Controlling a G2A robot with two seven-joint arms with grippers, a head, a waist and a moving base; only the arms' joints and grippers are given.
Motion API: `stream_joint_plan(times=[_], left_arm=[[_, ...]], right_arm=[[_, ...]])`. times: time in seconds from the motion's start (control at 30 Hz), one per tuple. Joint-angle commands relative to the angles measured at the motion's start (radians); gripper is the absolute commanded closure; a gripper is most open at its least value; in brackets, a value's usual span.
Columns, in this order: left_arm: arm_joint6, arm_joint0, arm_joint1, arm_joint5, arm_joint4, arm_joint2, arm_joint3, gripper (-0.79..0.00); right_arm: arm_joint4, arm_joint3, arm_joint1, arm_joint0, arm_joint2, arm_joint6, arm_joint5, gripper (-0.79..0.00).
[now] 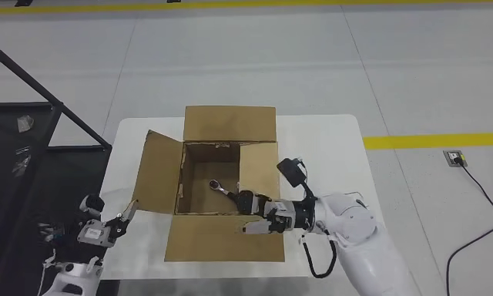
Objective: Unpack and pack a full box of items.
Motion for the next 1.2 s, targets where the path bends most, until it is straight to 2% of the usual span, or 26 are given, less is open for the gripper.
stream_joint_plan(times=[0.0, 0.07, 0.17, 0.27, 0.33, 0.4, 0.53, 0.6, 1.03, 1.17], left_arm=[[-0.015, 0.038, 0.001, -0.046, -0.012, -0.016, -0.084, -0.785], [-0.047, 0.067, 0.001, -0.069, -0.011, -0.027, -0.160, -0.785], [-0.125, 0.078, 0.003, -0.112, 0.003, 0.005, -0.247, -0.785], [-0.256, 0.013, 0.006, -0.121, 0.019, 0.087, -0.261, -0.785], [-0.367, -0.076, 0.006, -0.112, -0.018, 0.170, -0.221, -0.785], [-0.489, -0.195, 0.003, -0.094, -0.079, 0.252, -0.149, -0.785], [-0.702, -0.440, -0.014, -0.010, -0.255, 0.414, 0.043, -0.785], [-0.812, -0.551, -0.024, 0.029, -0.371, 0.468, 0.149, -0.785], [-0.796, -0.541, -0.024, 0.030, -0.384, 0.467, 0.149, -0.785], [-0.830, -0.563, -0.028, 0.010, -0.460, 0.493, 0.197, -0.785]], right_arm=[[-0.033, -0.047, 0.015, -0.033, 0.021, -0.009, -0.009, -0.785], [-0.055, -0.095, 0.032, -0.073, 0.047, -0.023, -0.023, -0.785], [-0.081, -0.162, 0.059, -0.141, 0.092, -0.049, -0.049, -0.785], [-0.101, -0.221, 0.089, -0.215, 0.147, -0.080, -0.080, -0.785], [-0.110, -0.254, 0.111, -0.268, 0.185, -0.104, -0.104, -0.785], [-0.119, -0.280, 0.131, -0.321, 0.223, -0.130, -0.130, -0.785], [-0.121, -0.300, 0.170, -0.416, 0.291, -0.186, -0.186, -0.785], [-0.102, -0.293, 0.187, -0.454, 0.313, -0.211, -0.211, -0.785], [-0.079, -0.276, 0.196, -0.474, 0.329, -0.221, -0.221, -0.785], [-0.105, -0.286, 0.196, -0.461, 0.304, -0.255, -0.189, -0.785]])
